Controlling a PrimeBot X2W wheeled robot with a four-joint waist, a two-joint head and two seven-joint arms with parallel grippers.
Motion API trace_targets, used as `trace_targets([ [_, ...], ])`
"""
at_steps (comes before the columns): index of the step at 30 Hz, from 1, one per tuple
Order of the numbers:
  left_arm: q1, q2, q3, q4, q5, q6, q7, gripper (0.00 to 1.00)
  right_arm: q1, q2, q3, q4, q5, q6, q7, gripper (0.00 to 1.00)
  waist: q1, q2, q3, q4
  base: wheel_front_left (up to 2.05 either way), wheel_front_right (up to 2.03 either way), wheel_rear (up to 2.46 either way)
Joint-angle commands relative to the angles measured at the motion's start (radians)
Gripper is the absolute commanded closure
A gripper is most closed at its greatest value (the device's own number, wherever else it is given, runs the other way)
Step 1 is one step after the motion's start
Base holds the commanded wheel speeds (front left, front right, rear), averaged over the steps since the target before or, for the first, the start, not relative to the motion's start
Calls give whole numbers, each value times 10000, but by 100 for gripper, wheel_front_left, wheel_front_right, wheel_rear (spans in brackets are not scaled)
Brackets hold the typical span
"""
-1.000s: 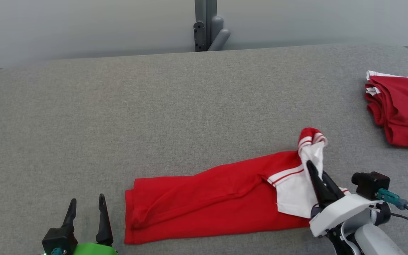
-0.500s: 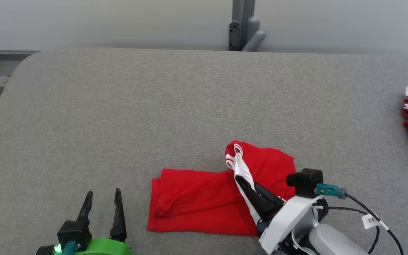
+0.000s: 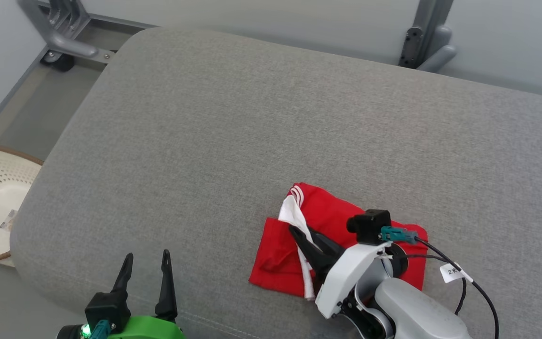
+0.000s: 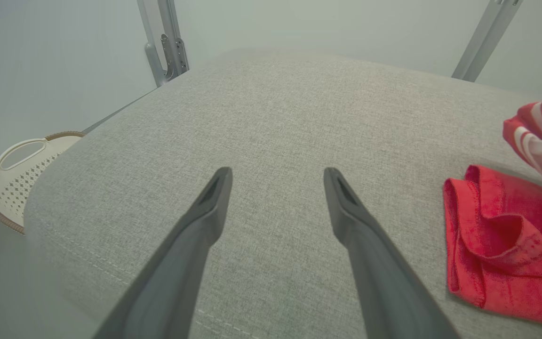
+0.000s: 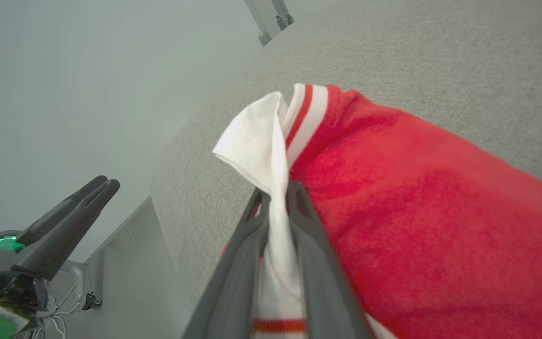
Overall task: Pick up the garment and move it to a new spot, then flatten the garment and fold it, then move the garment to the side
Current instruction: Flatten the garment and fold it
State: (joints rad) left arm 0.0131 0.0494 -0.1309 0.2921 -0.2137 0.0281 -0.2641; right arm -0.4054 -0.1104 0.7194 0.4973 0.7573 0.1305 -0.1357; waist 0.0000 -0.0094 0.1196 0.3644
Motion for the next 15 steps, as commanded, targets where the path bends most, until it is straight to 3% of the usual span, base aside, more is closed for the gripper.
trace_targets([
  [1,-130,28,-17,-46,-73,92,4,0,-266,73,93,315,113,1,-237,0,0,94,251,614,0,0,0],
  [8,-107,27,216,-202,-7,192,4,0,-723,-20,-53,730,239,1,-1093,0,0,94,204,62,0,0,0],
  [12,-161,30,345,-291,85,185,4,0,-740,-236,-691,746,-149,1,-1267,0,0,94,115,-437,0,0,0],
  [15,-213,30,527,-436,133,188,4,0,-455,-379,-1878,388,-939,1,-1291,0,0,94,29,-1047,0,0,0],
])
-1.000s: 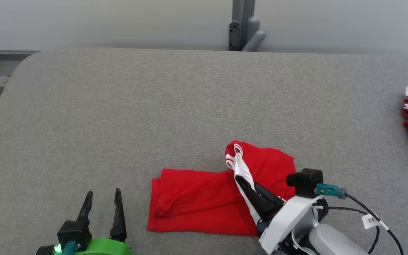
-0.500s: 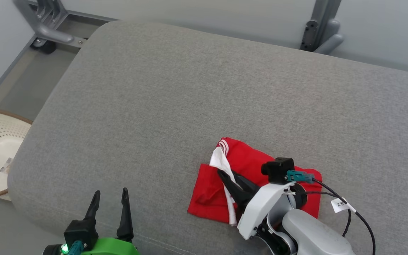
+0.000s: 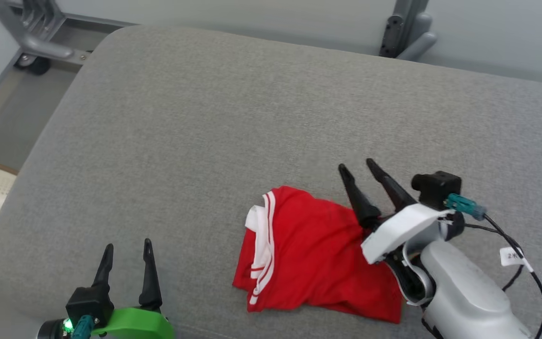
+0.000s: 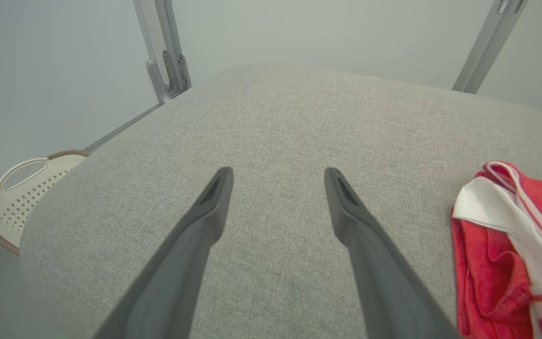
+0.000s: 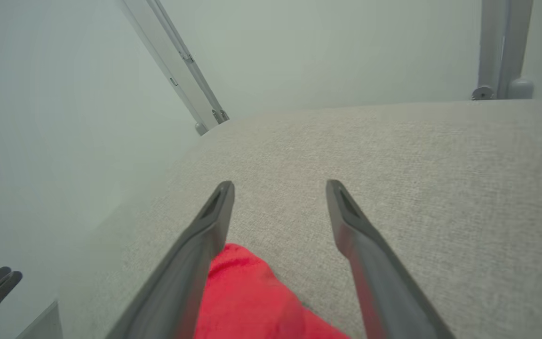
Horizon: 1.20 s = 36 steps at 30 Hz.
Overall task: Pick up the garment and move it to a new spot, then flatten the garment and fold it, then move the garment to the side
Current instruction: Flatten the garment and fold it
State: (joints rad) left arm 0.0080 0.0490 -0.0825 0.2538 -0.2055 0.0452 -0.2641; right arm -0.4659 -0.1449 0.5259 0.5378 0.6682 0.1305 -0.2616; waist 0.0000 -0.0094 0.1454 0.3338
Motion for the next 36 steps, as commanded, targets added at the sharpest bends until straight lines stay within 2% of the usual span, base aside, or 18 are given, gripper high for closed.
trace_targets([
  [1,-199,35,55,-91,76,10,4,0,410,-45,-416,-120,-275,1,-32,0,0,94,-250,-930,0,0,0],
  [8,-268,38,482,-229,210,-13,4,0,1784,193,-2984,-941,-2202,1,-33,0,0,94,-419,-2297,0,0,0],
  [12,-276,40,753,-196,328,-11,4,0,2530,317,-3939,-1487,-3401,1,-32,0,0,94,-507,-2888,0,0,0],
  [17,-101,40,1065,-133,394,-13,4,0,3271,629,-4757,-1987,-4106,0,-35,0,0,94,-720,-3355,0,0,0],
  [22,110,38,1292,-92,443,-101,4,0,3779,808,-5078,-2480,-4712,1,-35,0,0,94,-962,-3594,0,0,0],
  [36,651,38,1456,46,628,-286,4,0,4435,925,-4882,-2761,-4821,1,-36,0,0,94,-1527,-3732,0,0,0],
])
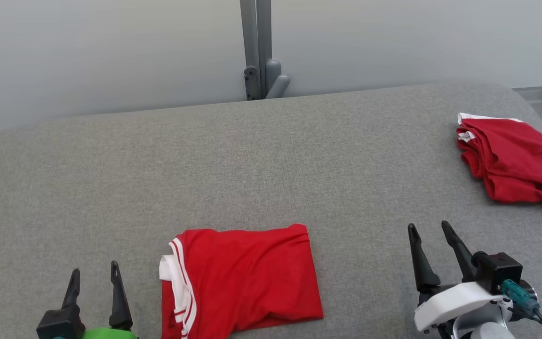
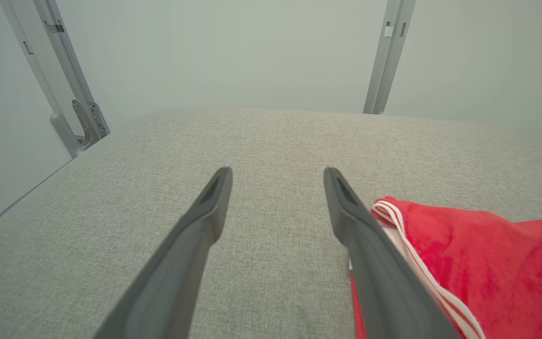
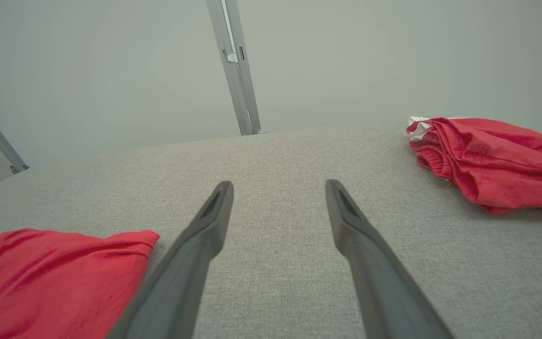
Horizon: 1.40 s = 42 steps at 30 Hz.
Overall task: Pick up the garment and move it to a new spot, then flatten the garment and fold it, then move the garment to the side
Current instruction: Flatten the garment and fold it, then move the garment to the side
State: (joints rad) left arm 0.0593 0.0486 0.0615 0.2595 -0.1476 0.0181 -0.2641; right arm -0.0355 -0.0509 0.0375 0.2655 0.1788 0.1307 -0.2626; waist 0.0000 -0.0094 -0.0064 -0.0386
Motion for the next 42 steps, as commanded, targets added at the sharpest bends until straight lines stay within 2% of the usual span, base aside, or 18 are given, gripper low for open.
trace_targets([
  [1,183,42,-23,24,54,-52,4,0,141,-15,40,-1,63,-2,-27,0,0,94,-16,-1,0,0,0],
  [9,123,42,-133,49,46,-59,4,0,157,-14,163,16,88,-2,-27,0,0,94,35,107,0,0,0],
  [14,-74,42,-307,28,45,-88,4,0,36,-11,744,226,357,-1,-27,0,0,94,261,412,0,0,0],
  [23,-477,44,-1000,128,-79,-65,4,0,-991,-20,2309,1847,1616,-2,-27,0,0,94,1014,1760,0,0,0],
  [29,-541,42,-1086,124,-83,-17,4,0,-1564,-29,2519,3160,2389,-2,-27,0,0,94,1285,2773,0,0,0],
  [34,-470,37,-1041,48,-72,-10,4,0,-1874,-15,2779,4393,2835,-4,4,0,0,94,1387,3247,0,0,0],
  [35,-432,37,-1038,28,-74,13,4,0,-1888,-7,2868,4513,2928,-4,7,8,0,94,1393,3269,0,0,0],
  [36,-407,37,-1029,8,-82,27,4,0,-1923,-5,2964,4596,2973,-1,16,63,0,94,1405,3283,0,0,0],
  [37,-391,37,-1018,-7,-92,39,5,0,-1955,6,3023,4662,3053,-1,32,100,0,94,1413,3278,0,0,0],
  [42,-349,39,-1057,-29,-27,-5,5,0,-2018,-143,2891,4515,3088,-7,35,100,0,94,1322,2901,0,0,0],
])
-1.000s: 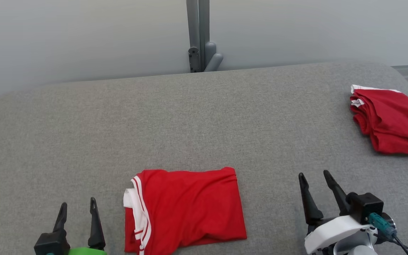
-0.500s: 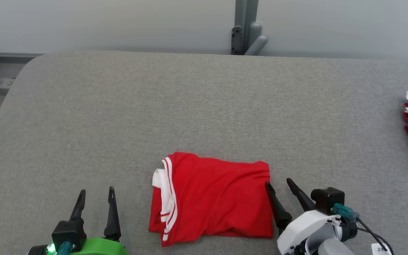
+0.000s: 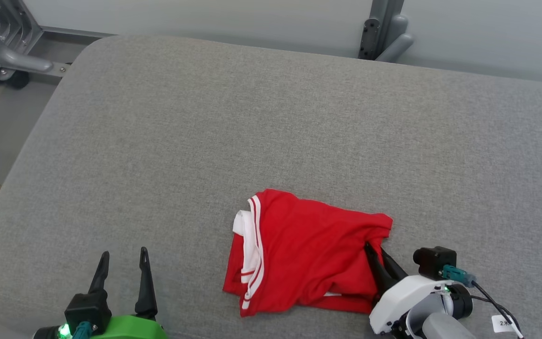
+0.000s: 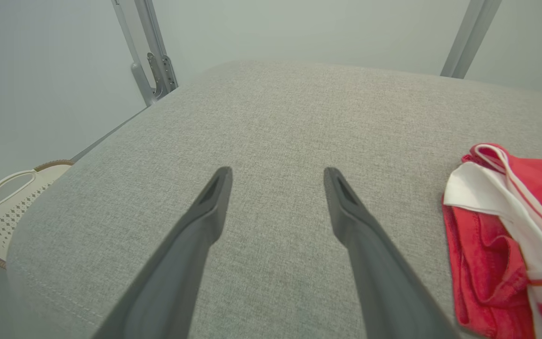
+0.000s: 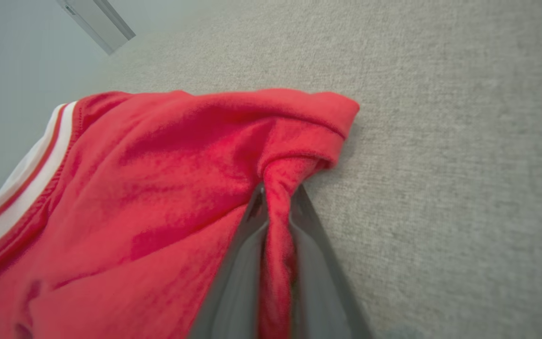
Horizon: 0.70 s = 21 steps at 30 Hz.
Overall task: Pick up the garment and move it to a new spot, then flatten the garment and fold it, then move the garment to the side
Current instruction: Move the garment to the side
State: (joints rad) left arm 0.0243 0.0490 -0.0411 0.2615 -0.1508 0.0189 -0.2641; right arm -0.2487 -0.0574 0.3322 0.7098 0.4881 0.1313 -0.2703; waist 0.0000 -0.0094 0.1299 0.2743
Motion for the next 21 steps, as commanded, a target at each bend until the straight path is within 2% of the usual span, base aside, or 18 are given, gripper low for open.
trace_targets([
  [1,-17,34,-48,-60,38,-39,5,0,102,-125,-132,-24,-75,-19,96,100,0,94,-62,-366,0,0,0],
  [7,-164,37,-178,-148,129,-155,5,0,150,-170,-646,-568,-405,-19,62,100,0,94,-146,-1432,0,0,0],
  [15,-403,38,-349,-99,95,-230,5,0,217,-107,-988,-998,-692,-16,51,100,0,94,-109,-4031,0,0,0],
  [21,-488,37,-258,-27,240,-303,5,0,327,-46,-819,-1078,-689,-16,51,100,0,94,-100,-5995,0,0,0],
])
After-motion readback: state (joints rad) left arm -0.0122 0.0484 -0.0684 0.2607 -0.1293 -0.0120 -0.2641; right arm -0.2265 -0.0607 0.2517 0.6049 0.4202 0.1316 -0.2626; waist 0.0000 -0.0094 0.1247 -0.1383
